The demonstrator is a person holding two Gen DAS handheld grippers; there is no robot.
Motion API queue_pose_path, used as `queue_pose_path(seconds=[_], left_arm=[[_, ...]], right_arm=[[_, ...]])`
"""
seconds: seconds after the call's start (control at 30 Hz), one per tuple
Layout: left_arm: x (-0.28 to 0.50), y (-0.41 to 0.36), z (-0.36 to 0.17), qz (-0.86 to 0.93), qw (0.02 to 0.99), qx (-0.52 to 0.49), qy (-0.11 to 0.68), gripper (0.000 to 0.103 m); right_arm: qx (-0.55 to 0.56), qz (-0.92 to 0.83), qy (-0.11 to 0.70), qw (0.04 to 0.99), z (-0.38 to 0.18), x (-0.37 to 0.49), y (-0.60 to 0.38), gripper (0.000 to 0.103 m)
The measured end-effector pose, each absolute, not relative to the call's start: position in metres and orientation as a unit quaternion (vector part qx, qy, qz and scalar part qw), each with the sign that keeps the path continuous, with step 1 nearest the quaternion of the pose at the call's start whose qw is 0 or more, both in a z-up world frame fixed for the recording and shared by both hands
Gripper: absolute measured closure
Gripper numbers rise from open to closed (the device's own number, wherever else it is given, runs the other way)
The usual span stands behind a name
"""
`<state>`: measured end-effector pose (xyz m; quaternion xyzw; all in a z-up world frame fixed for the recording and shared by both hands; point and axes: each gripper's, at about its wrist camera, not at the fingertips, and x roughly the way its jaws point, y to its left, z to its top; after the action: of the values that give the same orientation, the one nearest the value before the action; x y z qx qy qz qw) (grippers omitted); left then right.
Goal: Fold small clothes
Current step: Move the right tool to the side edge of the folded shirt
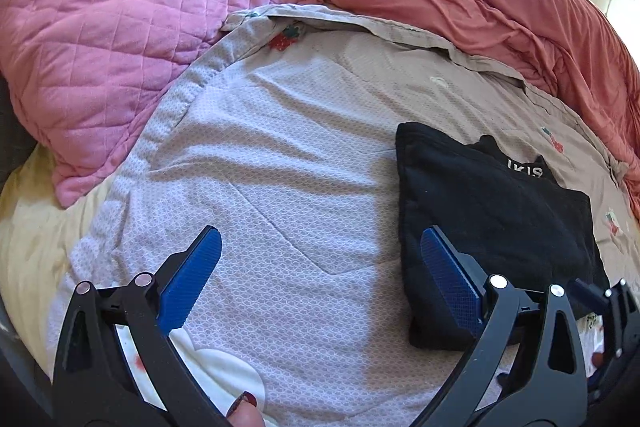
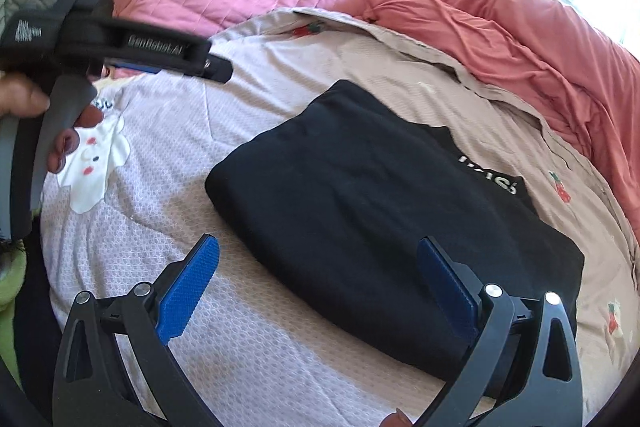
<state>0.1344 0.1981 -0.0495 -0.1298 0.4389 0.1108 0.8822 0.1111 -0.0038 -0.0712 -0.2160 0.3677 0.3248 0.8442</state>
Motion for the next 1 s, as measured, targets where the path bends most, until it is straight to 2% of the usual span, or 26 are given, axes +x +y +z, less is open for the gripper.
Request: queue_pose_path(seconds=[0.5, 0.9, 1.0], left_arm=[[0.138, 0.214, -0.068, 0.087, 0.867, -0.209, 0.444, 0.009], [0.144, 0.217, -0.078, 0.077, 0.861, -0.225, 0.449, 0.009], [0.148, 0.217, -0.079, 0.072, 0.861, -0.227, 0.449, 0.009]], right_arm=[[-0.268, 0.333, 0.351, 0.833, -0.099, 0.109, 0.034, 0.004], [-0.315, 0.309, 0.329, 0.835, -0.121, 0.119, 0.06, 0.006], [-0.305, 0.305, 0.331, 0.839, -0.121, 0.125, 0.058, 0.015]])
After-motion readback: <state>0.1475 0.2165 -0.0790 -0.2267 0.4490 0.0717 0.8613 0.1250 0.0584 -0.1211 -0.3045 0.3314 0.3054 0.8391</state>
